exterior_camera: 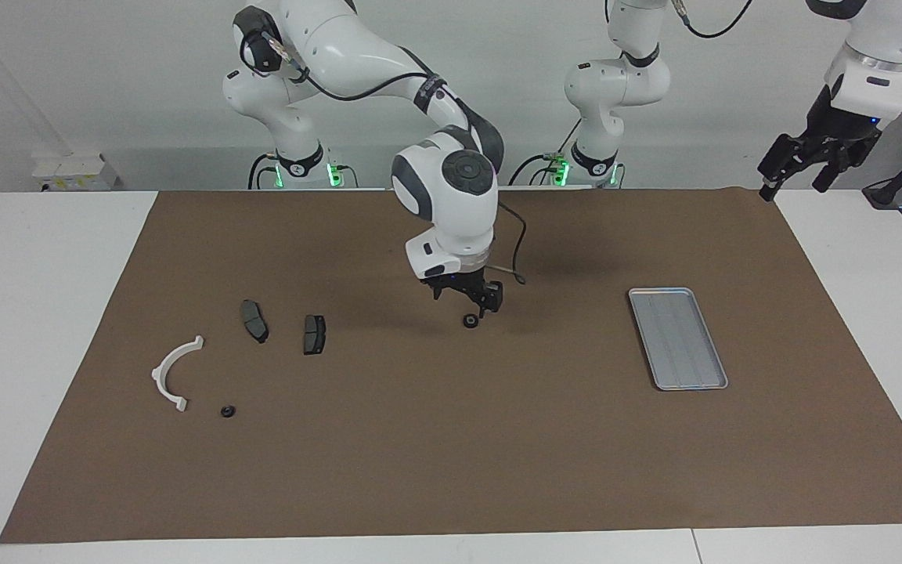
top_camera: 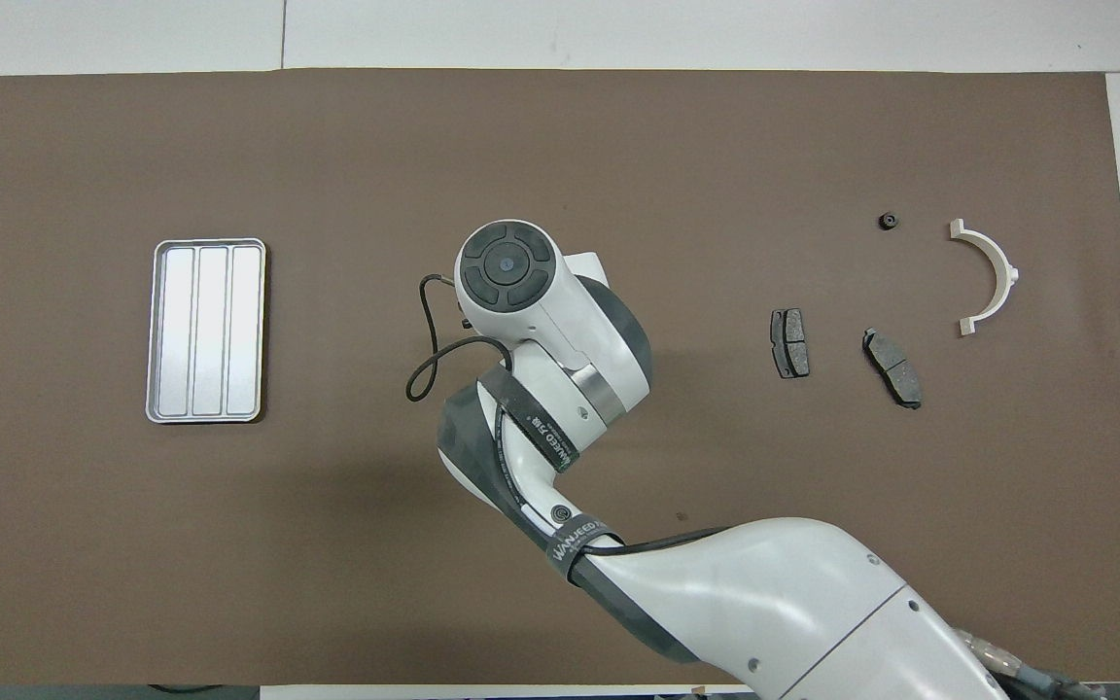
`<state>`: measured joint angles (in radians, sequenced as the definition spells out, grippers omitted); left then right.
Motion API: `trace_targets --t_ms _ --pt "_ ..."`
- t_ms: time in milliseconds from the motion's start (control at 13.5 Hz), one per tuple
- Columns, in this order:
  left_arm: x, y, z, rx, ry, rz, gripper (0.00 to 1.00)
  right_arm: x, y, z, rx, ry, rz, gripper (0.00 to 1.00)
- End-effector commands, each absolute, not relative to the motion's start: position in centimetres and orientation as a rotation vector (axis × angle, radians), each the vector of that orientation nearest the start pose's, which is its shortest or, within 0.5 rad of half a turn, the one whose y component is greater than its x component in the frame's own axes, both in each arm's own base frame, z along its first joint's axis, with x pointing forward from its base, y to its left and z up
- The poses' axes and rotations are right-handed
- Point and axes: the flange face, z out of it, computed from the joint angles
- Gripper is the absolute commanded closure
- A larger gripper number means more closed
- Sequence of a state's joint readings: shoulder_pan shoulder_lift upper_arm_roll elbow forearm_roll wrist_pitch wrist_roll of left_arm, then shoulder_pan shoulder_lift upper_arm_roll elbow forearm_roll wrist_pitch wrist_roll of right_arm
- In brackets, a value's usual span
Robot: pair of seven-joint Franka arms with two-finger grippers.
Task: Place bearing gear from tray to pile
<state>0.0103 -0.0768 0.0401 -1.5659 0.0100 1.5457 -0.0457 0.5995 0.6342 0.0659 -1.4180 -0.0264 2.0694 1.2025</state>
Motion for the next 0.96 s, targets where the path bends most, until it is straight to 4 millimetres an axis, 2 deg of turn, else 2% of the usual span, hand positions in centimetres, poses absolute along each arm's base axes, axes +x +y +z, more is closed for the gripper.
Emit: trace_targets --t_ms 0,74,223,445,668,742,890 --pt "52.6 3.1 66.1 -3.123 -0.138 -0.026 0.00 57.2 43.4 30.5 -2.989 0.875 -0.007 0.00" --pt "52.6 2.8 66.0 -3.127 -0.131 -0.024 0.00 56.8 43.1 29.4 -2.996 0.876 0.002 0.00" --pt "52.6 2.0 66.1 -3.129 -0.107 -0.029 0.00 56.0 42.6 28.5 -3.011 0.878 0.019 0.00" --pt "52.2 1.4 66.3 -3.134 -0.090 -0.019 0.00 55.0 42.5 28.0 -3.032 0.864 0.037 0.00" --pt "52.0 1.4 66.1 -3.136 -0.068 -0.002 0.00 55.1 42.6 28.3 -3.040 0.867 0.045 0.02" --pt "51.6 1.5 65.9 -3.138 -0.056 0.021 0.00 54.9 42.8 28.3 -3.044 0.860 0.048 0.08" --pt "51.5 1.3 65.7 -3.138 -0.037 0.019 0.00 54.5 43.2 28.3 -3.049 0.847 0.049 0.28"
